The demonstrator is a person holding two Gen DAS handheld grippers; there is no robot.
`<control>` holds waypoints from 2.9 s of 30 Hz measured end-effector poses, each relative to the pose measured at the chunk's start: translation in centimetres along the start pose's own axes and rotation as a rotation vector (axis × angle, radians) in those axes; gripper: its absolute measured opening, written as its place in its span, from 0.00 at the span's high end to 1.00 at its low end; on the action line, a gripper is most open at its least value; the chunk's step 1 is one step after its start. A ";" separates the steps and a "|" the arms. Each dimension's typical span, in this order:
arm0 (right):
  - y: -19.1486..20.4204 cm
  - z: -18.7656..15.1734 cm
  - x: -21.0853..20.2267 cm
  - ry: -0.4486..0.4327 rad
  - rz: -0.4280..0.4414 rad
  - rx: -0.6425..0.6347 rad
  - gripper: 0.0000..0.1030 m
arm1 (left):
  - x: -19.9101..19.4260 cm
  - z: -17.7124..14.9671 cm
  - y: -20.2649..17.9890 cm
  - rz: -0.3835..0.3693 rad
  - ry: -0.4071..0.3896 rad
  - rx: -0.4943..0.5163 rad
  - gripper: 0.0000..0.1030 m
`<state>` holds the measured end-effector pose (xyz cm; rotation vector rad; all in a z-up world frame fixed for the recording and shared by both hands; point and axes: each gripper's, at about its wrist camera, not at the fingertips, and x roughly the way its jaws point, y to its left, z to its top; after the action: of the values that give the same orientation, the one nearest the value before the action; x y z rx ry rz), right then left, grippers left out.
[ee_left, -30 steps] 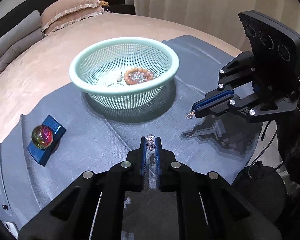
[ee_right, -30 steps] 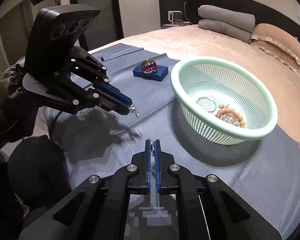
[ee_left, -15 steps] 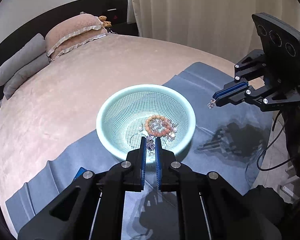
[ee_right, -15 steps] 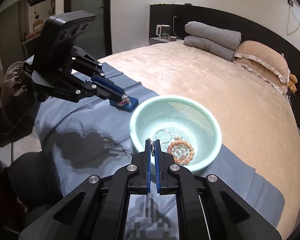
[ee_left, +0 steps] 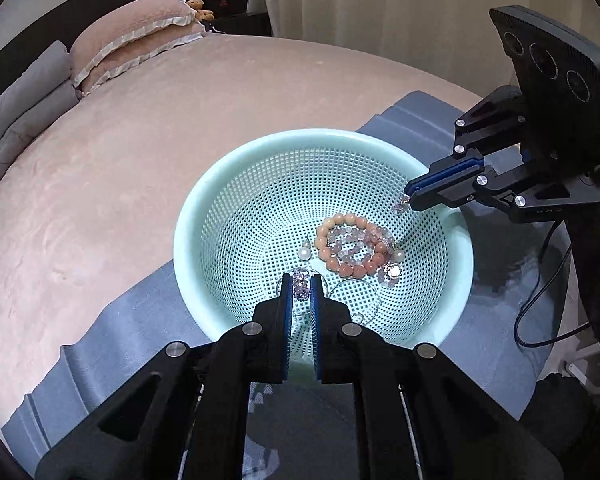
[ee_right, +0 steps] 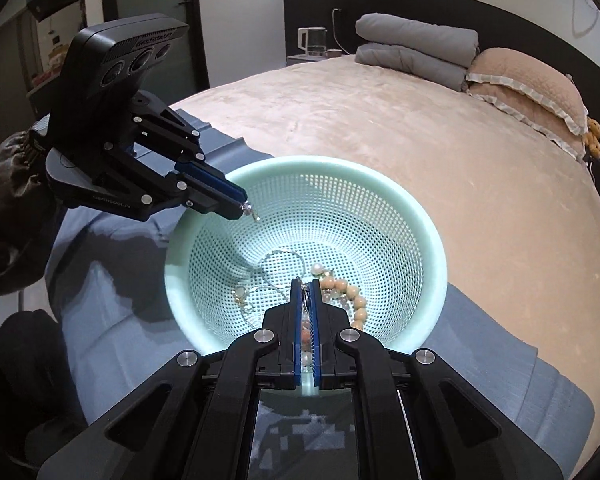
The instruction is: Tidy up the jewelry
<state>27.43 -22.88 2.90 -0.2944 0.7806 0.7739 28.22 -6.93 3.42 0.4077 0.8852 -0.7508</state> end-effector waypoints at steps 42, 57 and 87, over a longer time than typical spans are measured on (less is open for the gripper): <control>14.2 -7.6 -13.4 -0.303 -0.375 0.257 0.08 | -15.7 -11.2 -16.0 0.362 -0.249 -0.139 0.06; 18.5 -14.5 -11.3 -0.330 -0.434 0.414 0.08 | -14.2 -16.7 -19.2 0.414 -0.273 -0.290 0.06; 18.8 -15.9 -8.9 -0.269 -0.449 0.482 0.08 | -13.3 -18.5 -18.7 0.348 -0.231 -0.370 0.06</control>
<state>1.52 -22.48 -0.86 0.0716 0.5922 0.1819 -0.97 -2.91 3.06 0.1354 0.6921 -0.2956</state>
